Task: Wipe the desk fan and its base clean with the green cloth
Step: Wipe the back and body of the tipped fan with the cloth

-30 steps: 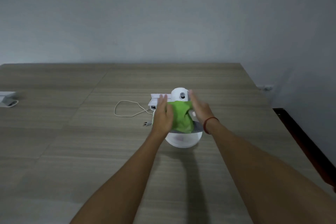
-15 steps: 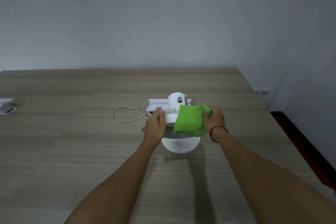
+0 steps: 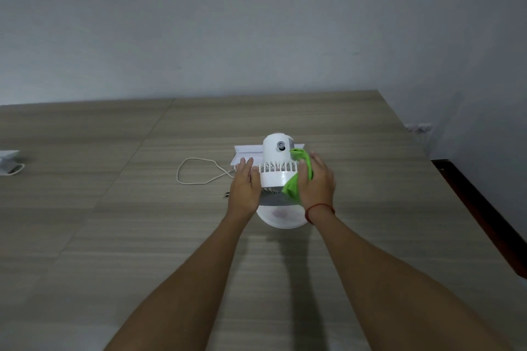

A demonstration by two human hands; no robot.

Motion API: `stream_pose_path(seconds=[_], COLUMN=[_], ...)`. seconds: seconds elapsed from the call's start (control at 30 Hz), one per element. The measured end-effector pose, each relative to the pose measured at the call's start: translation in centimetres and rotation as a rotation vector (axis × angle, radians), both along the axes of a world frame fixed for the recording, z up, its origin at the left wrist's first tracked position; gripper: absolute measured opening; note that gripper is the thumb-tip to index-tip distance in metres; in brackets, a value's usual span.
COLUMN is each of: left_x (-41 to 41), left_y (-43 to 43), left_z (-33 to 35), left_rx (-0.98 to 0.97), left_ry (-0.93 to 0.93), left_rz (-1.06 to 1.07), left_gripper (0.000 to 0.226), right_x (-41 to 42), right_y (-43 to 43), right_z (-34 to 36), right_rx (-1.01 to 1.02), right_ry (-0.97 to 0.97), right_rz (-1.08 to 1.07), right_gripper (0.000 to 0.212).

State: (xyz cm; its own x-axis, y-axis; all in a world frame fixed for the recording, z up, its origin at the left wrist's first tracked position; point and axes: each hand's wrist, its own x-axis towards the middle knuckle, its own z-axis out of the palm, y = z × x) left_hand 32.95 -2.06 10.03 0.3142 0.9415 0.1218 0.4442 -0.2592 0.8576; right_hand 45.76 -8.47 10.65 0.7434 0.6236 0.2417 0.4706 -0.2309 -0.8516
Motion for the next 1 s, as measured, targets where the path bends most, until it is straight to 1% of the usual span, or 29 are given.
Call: stream_pose_path(seconds=[0.07,0.1,0.17,0.2,0.27,0.4,0.47,0.53,0.57,0.6,0.67,0.7,0.73,0.77,0.8,0.9,0.93,1.0], left_x=[0.4,0.6,0.8,0.9,1.2,2.4,2.7,2.9,3.1,3.3,3.7,3.7,3.8,3.8,3.7,3.8,3.8,3.5], left_y=[-0.1,-0.1,0.1,0.3,0.8,1.0,0.9,0.8,0.8,0.7,0.7,0.7,0.9,1.0,1.1,1.4,1.5,1.8], left_z=[0.2,0.3,0.5,0.6,0.8,0.8,0.4,0.2,0.2,0.4,0.6,0.8,0.8,0.8,0.7,0.8,0.7,0.5], left_rx=[0.003,0.003,-0.007,-0.017,-0.022,0.013,0.058,0.071,0.065,0.064,0.073,0.066,0.055,0.040,0.028,0.014,0.008,-0.001], left_ry=[0.002,0.007,0.019,0.022,0.031,0.069,0.082,0.094,0.103,0.112,0.127,0.128,0.127,0.126,0.125,0.124,0.128,0.126], left_rz=[-0.006,0.000,0.012,0.015,0.018,0.074,0.123,0.151,0.149,0.142,0.136,0.140,0.145,0.148,0.151,0.163,0.166,0.148], left_gripper=[0.047,0.047,0.047,0.047,0.047,0.057,0.067,0.071,0.067,0.061,0.052,0.053,0.055,0.058,0.061,0.074,0.076,0.078], right_x=[0.5,1.0,2.3,2.8,2.8,1.3,0.8,0.8,1.3,1.8,2.8,3.1,3.1,2.7,2.1,-0.3,-0.9,-1.3], right_y=[0.1,0.1,-0.1,-0.4,-0.9,-0.4,-0.1,-0.5,-0.7,-0.8,-1.0,-0.9,-0.8,-0.5,-0.2,0.9,1.2,1.5], right_z=[-0.1,-0.2,-0.4,-0.6,-0.3,0.6,0.4,-0.2,-0.6,-1.0,-0.7,-0.4,0.0,0.5,1.0,1.8,1.8,1.6], right_rx=[0.063,0.061,0.010,-0.026,-0.024,0.064,0.027,-0.056,-0.068,-0.055,-0.009,-0.010,-0.014,-0.004,0.021,0.086,0.078,0.063], right_ry=[0.165,0.269,0.471,0.513,0.456,0.130,-0.034,-0.125,-0.126,-0.074,0.152,0.255,0.305,0.289,0.222,-0.063,-0.111,-0.137], right_rz=[-0.044,-0.085,-0.194,-0.235,-0.235,-0.102,-0.023,0.001,-0.010,-0.037,-0.113,-0.146,-0.160,-0.154,-0.131,0.039,0.087,0.107], right_gripper=[0.049,0.046,0.038,0.037,0.035,0.026,0.034,0.041,0.039,0.035,0.033,0.033,0.032,0.032,0.031,0.032,0.035,0.038])
